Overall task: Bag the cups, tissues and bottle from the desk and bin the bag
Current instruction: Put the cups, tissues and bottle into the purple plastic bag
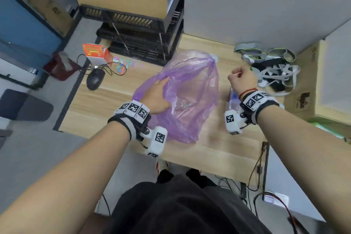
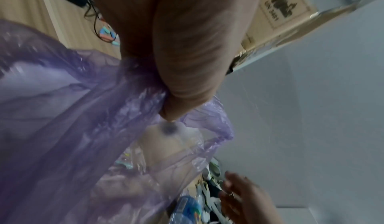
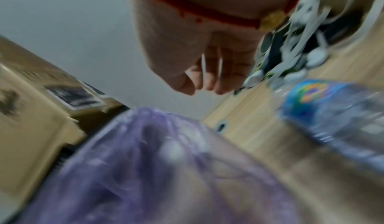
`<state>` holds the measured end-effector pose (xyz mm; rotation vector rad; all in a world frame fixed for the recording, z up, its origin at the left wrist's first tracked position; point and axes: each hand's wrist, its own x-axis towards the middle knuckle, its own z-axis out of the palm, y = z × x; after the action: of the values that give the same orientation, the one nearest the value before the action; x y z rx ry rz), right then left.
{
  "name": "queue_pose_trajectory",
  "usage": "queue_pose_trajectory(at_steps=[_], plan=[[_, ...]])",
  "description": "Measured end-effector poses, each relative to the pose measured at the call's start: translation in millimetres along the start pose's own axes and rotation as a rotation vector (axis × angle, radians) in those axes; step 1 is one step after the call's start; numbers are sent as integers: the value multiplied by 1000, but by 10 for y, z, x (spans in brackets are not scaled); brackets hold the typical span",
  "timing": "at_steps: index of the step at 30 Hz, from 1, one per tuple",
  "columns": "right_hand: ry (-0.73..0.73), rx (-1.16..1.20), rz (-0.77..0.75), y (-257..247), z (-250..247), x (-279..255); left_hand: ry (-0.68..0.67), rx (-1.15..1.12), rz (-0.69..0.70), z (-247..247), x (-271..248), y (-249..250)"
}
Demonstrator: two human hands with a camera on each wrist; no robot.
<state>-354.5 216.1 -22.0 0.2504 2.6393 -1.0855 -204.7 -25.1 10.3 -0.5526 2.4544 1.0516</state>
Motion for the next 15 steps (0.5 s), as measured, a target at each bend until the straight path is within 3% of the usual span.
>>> queue_pose_trajectory(at_steps=[2, 5, 7, 10, 15], plan=[[-43, -240, 126, 359, -58, 41, -41, 12, 6, 134, 69, 94], [-119, -387, 332, 792, -5, 66, -81, 78, 17, 298, 144, 158], [-161, -407, 398, 898, 71, 71, -95, 91, 14, 374, 165, 164], [-342, -452, 419, 1035, 222, 121, -102, 92, 21, 446, 179, 129], [-184, 30, 401, 1242, 387, 199, 16, -30, -4, 468, 203, 65]])
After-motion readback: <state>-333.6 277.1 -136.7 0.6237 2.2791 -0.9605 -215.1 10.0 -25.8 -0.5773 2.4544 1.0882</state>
